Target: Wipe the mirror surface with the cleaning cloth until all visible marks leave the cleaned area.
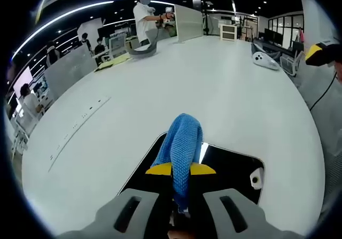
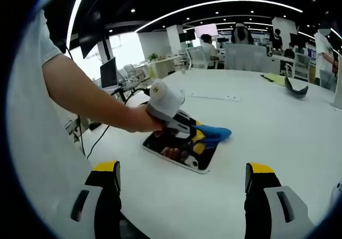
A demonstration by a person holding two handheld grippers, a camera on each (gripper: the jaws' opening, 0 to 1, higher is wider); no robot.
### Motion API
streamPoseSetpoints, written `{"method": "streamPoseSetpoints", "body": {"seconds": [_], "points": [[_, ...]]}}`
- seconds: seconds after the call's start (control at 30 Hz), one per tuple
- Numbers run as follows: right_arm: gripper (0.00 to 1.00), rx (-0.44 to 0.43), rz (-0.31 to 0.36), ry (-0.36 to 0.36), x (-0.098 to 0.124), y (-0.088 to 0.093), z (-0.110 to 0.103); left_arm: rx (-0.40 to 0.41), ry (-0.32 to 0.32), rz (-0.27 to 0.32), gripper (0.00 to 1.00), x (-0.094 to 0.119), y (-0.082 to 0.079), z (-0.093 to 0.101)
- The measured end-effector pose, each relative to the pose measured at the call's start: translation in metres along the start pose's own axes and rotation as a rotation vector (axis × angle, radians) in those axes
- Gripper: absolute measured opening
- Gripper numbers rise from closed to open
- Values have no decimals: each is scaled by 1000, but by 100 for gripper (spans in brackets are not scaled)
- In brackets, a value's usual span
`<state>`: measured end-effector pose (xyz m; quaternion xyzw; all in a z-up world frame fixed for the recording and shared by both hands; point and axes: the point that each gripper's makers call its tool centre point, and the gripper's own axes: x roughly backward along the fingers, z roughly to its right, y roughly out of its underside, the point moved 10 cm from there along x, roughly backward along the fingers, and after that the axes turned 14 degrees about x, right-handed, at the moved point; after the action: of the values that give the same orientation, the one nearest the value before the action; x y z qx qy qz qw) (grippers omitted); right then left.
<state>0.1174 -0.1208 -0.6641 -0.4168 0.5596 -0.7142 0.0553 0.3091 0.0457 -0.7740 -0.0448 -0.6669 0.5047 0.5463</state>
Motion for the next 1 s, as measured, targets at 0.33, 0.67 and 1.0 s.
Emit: {"method": "streamPoseSetpoints", "body": {"seconds": [0.33,0.67,1.0], "points": [[97,-9,-6,4,1,3,-1,-4,12,-3,6,-3,-3,4],[96,-15,-8,12,4,6,-1,-25,23,-17,6,-9,-9,12],[96,-27,-20,27,8,11,1,-41,36,-23,6,-14,-13,16]]}}
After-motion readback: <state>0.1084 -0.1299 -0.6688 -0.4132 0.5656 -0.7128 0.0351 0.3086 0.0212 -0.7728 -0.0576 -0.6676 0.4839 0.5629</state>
